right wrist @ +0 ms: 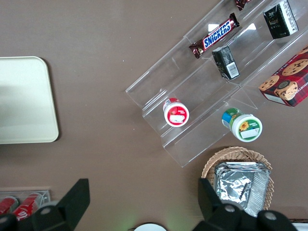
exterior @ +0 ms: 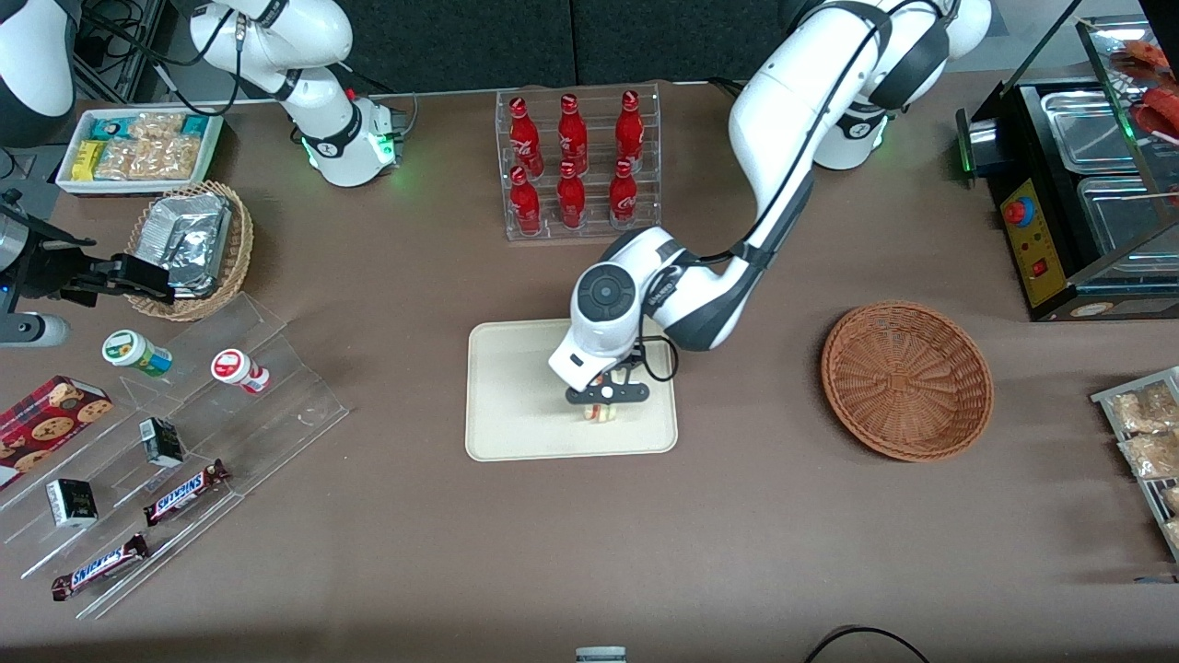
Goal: Place sandwich from basket to tray
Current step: 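Lower the sandwich onto the tray and open the left gripper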
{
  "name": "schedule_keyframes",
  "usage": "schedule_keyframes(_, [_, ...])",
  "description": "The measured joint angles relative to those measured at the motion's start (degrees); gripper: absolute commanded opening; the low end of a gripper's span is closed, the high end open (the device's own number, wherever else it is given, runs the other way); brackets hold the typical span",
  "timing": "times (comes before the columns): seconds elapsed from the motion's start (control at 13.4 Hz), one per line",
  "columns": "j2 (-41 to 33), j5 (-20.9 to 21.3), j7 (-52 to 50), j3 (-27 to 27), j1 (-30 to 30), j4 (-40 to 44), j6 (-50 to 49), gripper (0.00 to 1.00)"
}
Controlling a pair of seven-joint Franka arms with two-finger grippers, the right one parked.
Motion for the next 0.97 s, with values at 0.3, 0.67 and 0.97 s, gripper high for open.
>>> schedule_keyframes(0.3, [2.3, 0.0, -0.2, 0.3, -0.8, 0.6, 3.2, 0.01])
schedule_keyframes(0.67, [5.0, 0.8, -4.0, 0.5, -0.9, 2.1, 5.5, 1.0])
schedule_keyframes(0.97, [4.9, 1.8, -5.3, 0.5, -0.9, 3.0, 5.5, 1.0])
